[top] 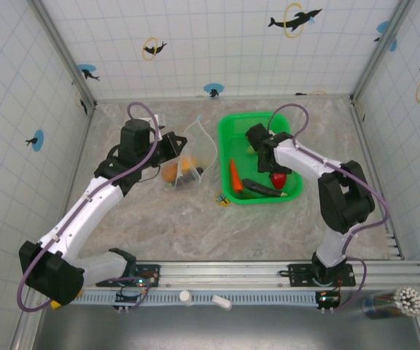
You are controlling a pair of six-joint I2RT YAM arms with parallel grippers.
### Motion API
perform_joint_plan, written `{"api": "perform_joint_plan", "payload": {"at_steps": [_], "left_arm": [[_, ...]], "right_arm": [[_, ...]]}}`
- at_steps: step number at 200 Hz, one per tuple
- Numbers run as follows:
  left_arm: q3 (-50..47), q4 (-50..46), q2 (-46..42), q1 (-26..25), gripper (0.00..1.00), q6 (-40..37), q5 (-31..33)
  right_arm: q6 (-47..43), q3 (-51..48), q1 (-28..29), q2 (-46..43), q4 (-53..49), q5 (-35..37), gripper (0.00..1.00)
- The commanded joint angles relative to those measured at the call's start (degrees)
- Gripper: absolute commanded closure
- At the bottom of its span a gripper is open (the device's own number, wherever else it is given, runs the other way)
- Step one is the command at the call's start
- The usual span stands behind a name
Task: Place the food in the zip-top bag and seal the zipper
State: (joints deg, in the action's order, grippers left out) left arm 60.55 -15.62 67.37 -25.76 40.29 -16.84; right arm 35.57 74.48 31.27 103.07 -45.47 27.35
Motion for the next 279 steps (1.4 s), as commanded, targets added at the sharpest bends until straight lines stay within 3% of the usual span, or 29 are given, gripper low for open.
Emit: {"api": "perform_joint_plan", "payload": {"at_steps": [1, 96, 129, 150, 191, 219, 246, 279], "left_arm": [[-0.61, 1.33, -1.37, 0.26, 1.00, -1.36, 0.22], [0.17, 0.85, -0.85, 0.26, 1.00, -1.09, 0.14], [0.27, 0.68, -0.75, 0.26, 1.00, -0.90, 0.05], [0.27, 0.61, -0.76, 0.27, 1.00, -1.00, 0.23], [0.66, 0.11, -0.58, 0.20, 1.00, -1.01, 0.21], [1.55, -0.54, -0.32, 0.27, 1.00, -1.09, -0.15], [2.66, -1.32, -0.20, 0.27, 1.00, -1.10, -0.07], [3.42, -0.57, -0.22, 0.28, 1.00, 1.24, -2.66]], "right_arm": [[2.17, 1.82, -0.15, 1.95, -2.00, 0.14, 0.30], [1.87, -3.07, -2.17, 5.45, 4.88, -6.73, 0.30], [2.22, -4.33, -2.17, 5.06, 7.00, -8.15, 0.35], [1.60, -5.20, -2.26, 3.63, 8.74, -7.13, 0.43], [-2.43, -4.71, -1.94, 0.63, 9.22, -6.19, 0.49], [-5.76, -6.58, -1.21, -6.68, 12.66, -4.34, 0.51], [-8.67, -9.46, -1.03, -15.43, 19.14, -9.22, 0.54], [-11.19, -16.76, -0.92, -27.22, 35.38, -25.75, 0.54]]}}
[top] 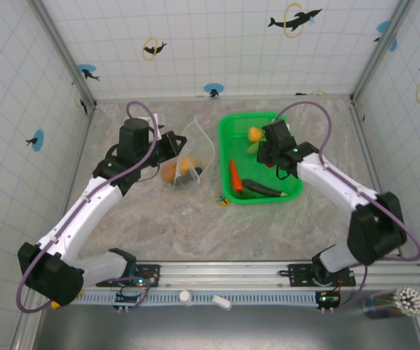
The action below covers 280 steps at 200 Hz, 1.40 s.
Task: Place the food in the zip-top bag and seal the zipper
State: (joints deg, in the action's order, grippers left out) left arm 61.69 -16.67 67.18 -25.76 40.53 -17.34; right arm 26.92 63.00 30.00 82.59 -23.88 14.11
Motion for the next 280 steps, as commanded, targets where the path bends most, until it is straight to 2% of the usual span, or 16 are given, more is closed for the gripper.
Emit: {"api": "perform_joint_plan", "payload": {"at_steps": [1, 27, 54, 73, 112, 141, 192, 204, 225, 228, 239, 280], "left_arm": [[2.29, 0.49, -0.02, 0.27, 1.00, 1.11, -2.20], [2.48, 1.64, 0.59, 0.36, 1.00, 3.33, -4.90], [2.54, 3.96, 0.91, 0.34, 1.00, 5.93, -7.91], [3.94, 1.91, 1.29, 0.36, 1.00, 5.57, -6.88], [2.65, 1.83, 0.24, 0.35, 1.00, 6.39, -5.83], [3.82, 1.40, 0.54, 0.33, 1.00, 6.49, -5.97], [10.18, -3.33, 1.09, 0.34, 1.00, 3.56, -3.75], [12.69, -5.21, 1.48, 0.42, 1.00, 2.11, -2.66], [14.83, -6.05, 1.92, 0.45, 1.00, 1.15, -2.45], [14.82, -6.02, 1.92, 0.40, 1.00, 1.13, -2.38], [14.94, -6.18, 1.92, 0.45, 1.00, 0.89, -2.03], [14.91, -6.89, 1.56, 0.47, 1.00, -0.09, -1.06]], "right_arm": [[-2.42, -5.58, 0.34, -6.96, 14.39, -12.96, 0.54], [1.43, -11.51, 1.08, -13.94, 30.23, -21.37, 0.54], [5.67, -15.55, 3.73, -16.94, 43.24, -23.76, 0.55], [9.04, -15.26, 5.49, -15.96, 49.49, -26.98, 0.55], [8.18, -8.29, 11.11, -10.56, 52.76, -26.54, 0.53], [9.04, -4.85, 13.10, -5.24, 55.14, -25.62, 0.51], [9.20, -5.35, 17.42, 0.60, 57.71, -22.30, 0.49], [8.62, -5.52, 18.19, 1.20, 57.33, -21.34, 0.43], [7.65, -4.71, 18.85, 2.39, 54.73, -20.74, 0.26], [7.50, -4.50, 18.99, 2.40, 54.21, -20.11, 0.21], [6.47, -4.45, 19.21, 2.09, 52.84, -18.62, 0.16], [4.66, -4.95, 18.96, -0.18, 51.83, -17.18, 0.14]]}}
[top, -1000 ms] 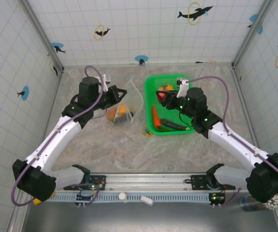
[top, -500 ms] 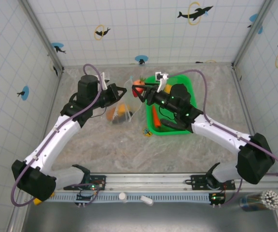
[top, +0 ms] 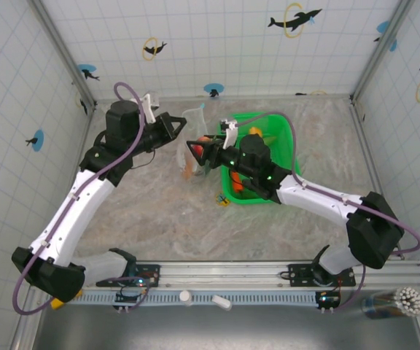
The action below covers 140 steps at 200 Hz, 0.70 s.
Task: Place the food in the zip-top bag and seal the zipper
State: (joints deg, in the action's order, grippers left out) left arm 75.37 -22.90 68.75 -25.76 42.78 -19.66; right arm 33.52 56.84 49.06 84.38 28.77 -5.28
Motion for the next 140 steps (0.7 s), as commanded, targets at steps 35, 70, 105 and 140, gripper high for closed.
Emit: {"api": "perform_joint_plan", "payload": {"at_steps": [35, 70, 105, 140], "left_arm": [[1.00, -1.67, -0.55, 0.52, 1.00, -3.32, 2.51], [0.17, -1.93, -1.18, 0.53, 1.00, -3.84, 3.03], [-1.25, -2.08, -1.71, 0.51, 1.00, -4.10, 3.42], [-2.49, -2.53, -2.48, 0.53, 1.00, -5.18, 4.27]], "right_arm": [[-2.29, 1.17, -0.81, -2.89, -1.82, 1.59, 0.10], [-2.66, 1.91, -1.31, -3.52, -2.86, 1.32, 0.07], [-3.59, 3.05, -1.51, -3.87, -4.24, 1.15, 0.07], [-4.32, 4.72, -1.59, -4.05, -6.21, 1.32, 0.08]]}}
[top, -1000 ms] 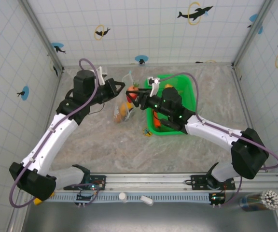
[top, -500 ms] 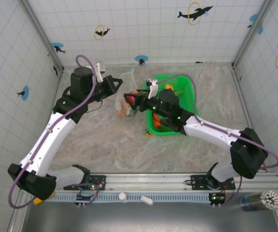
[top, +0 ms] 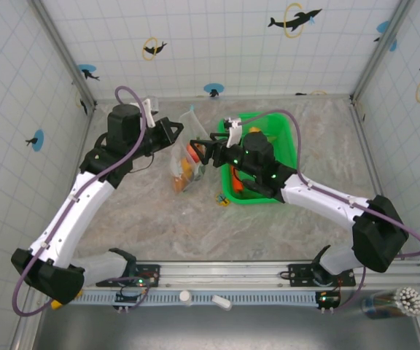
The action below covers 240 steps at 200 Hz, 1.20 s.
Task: Place the food in the zip-top bag and seal the zipper
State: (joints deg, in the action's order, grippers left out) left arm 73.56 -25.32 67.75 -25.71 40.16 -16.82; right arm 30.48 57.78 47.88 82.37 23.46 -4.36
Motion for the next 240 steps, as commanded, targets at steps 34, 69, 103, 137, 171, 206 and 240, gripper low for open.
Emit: {"api": "perform_joint_plan", "payload": {"at_steps": [34, 69, 103, 137, 171, 206, 240], "left_arm": [[-0.62, -1.82, -2.24, 0.49, 1.00, -3.98, 4.04], [2.89, -7.15, -2.67, 0.48, 1.00, -7.13, 12.07], [8.79, -13.99, -2.52, 0.48, 1.00, -12.09, 22.74], [9.74, -14.64, -2.84, 0.47, 1.00, -14.23, 26.08], [5.35, -9.91, -0.75, 0.48, 1.00, -12.61, 16.12], [-4.13, 0.16, 0.61, 0.49, 1.00, -8.08, 5.39], [-7.09, 4.11, 2.00, 0.49, 1.00, -6.66, 1.74]], "right_arm": [[-2.24, 5.84, -0.58, -2.18, -3.53, 0.41, 0.12], [-3.13, 7.65, -1.34, -2.42, -7.19, 0.57, 0.16], [-4.09, 8.75, -4.59, -3.03, -13.09, 2.20, 0.17], [-6.83, 10.32, -9.99, -0.35, -24.55, 7.99, 0.19], [-10.31, 11.14, -16.13, 6.58, -30.64, 9.48, 0.23], [-18.16, 17.30, -18.55, 18.62, -33.92, 15.06, 0.23], [-19.12, 28.26, -20.96, 32.44, -38.53, 21.03, 0.19]]}}
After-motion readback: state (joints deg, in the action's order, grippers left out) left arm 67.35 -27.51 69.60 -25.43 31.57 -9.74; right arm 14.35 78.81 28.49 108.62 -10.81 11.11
